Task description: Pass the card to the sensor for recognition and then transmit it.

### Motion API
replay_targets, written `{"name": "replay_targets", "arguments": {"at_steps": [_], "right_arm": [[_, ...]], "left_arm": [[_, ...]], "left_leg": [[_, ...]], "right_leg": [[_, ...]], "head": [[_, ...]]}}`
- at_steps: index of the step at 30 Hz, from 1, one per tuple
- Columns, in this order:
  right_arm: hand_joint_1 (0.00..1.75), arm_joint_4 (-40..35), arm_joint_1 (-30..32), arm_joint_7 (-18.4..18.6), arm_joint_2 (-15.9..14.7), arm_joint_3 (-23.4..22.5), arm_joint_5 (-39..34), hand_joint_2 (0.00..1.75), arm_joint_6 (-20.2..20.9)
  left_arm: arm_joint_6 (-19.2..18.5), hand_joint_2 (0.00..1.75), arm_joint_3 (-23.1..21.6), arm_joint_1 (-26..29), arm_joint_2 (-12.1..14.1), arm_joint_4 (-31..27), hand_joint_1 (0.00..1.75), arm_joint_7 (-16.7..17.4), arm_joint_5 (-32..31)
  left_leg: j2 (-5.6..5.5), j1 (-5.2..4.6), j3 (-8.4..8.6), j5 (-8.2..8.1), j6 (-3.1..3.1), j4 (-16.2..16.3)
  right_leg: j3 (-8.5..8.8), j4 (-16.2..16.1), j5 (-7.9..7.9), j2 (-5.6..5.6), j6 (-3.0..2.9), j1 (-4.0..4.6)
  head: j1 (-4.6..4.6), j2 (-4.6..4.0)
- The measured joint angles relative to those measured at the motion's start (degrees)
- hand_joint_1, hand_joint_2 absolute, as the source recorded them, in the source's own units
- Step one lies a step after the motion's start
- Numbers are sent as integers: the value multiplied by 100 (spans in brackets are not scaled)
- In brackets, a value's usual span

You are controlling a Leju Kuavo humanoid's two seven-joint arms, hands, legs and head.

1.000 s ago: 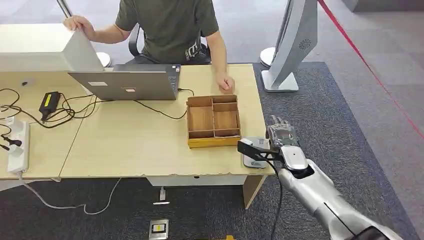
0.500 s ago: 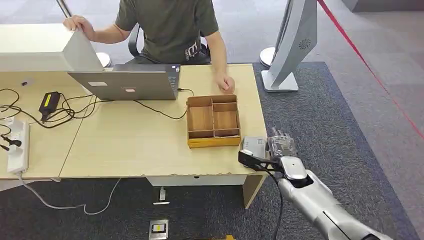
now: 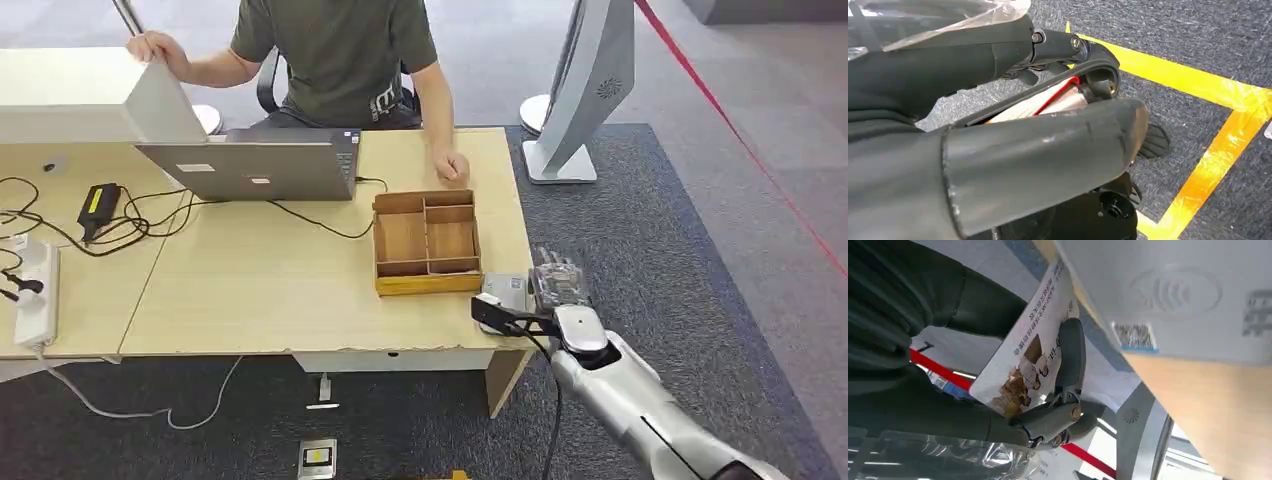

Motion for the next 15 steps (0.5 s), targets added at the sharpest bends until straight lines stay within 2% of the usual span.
{"name": "replay_targets", "arguments": {"at_steps": [9,15], "right_arm": [[175,-796,-335,347,-468,-72,109,175,656],[175,-1261,-384,406,-734,-190,39,175,655]], "left_arm": [[-26,0,0,5,2,2,0,-28,-22],[-33,0,0,10,7,2,0,18,-55]], "left_leg": [[-3,-1,-2,0,0,2],[1,0,2,-1,0,2]], "right_leg": [[1,-1,0,-1,1,-1],[0,-1,1,1,0,0]], "head": [[0,-2],[0,-2]]}}
